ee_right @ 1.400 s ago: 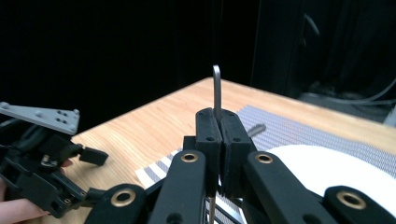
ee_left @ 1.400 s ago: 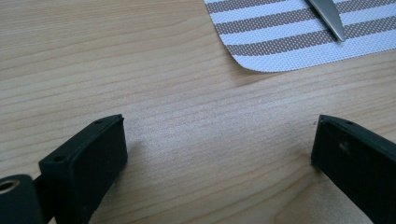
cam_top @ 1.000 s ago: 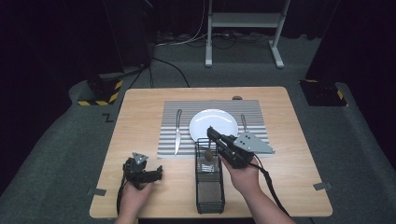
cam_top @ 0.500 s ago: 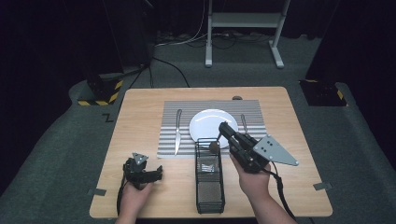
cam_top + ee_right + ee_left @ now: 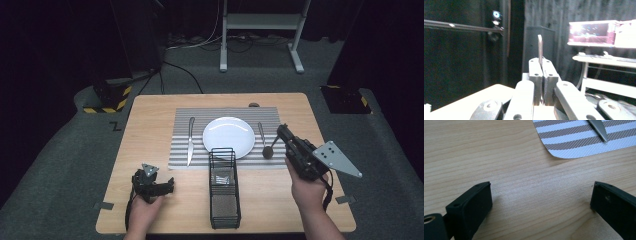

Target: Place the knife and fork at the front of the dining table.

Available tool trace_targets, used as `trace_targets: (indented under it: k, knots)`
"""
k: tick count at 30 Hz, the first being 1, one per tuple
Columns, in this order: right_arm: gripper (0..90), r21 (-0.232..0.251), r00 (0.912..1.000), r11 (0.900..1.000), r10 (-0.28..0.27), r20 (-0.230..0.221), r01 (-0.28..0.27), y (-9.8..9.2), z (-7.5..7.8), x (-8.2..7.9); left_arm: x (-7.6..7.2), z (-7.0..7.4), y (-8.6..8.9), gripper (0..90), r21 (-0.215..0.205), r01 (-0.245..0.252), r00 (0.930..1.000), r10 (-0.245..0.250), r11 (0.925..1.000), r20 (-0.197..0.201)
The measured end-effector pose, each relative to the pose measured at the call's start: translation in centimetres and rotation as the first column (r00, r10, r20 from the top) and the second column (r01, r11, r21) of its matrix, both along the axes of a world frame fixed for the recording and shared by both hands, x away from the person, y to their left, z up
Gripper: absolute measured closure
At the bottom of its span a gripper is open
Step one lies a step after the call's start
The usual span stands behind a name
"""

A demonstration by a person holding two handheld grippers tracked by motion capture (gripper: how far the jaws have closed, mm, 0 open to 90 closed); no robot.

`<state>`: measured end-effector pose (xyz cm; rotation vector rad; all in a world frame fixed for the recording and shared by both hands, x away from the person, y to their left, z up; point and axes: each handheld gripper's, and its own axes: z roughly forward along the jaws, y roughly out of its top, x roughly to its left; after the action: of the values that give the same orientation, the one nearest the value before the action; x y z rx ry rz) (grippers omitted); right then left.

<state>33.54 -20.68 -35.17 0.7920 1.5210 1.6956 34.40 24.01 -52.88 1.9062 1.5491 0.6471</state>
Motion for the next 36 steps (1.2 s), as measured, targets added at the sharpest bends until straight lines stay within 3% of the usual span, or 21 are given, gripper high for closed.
trace_targets:
  k: [7,13,27,36]
  knots:
    - [88.3,-0.014,0.9949,0.997,-0.074,-0.069,0.073,-3.2,-2.7,1.4,0.0,0.0,0.0,3.9,0.002,-0.001,1.0000,0.001,1.0000,0.001]
    - [88.3,-0.035,0.9842,0.992,-0.124,-0.126,0.121,-4.8,-5.0,2.9,0.0,0.0,0.0,3.9,0.000,0.000,1.0000,0.000,1.0000,0.001]
    - [88.3,-0.064,0.9661,0.987,-0.160,-0.202,0.150,-5.9,-7.6,5.5,0.0,0.0,0.0,3.9,-0.002,0.001,1.0000,-0.001,1.0000,0.000]
    - [88.3,-0.075,0.9618,0.986,-0.161,-0.222,0.147,-5.7,-8.2,6.8,-0.1,0.0,0.0,4.8,-0.001,0.003,1.0000,-0.003,1.0000,0.005]
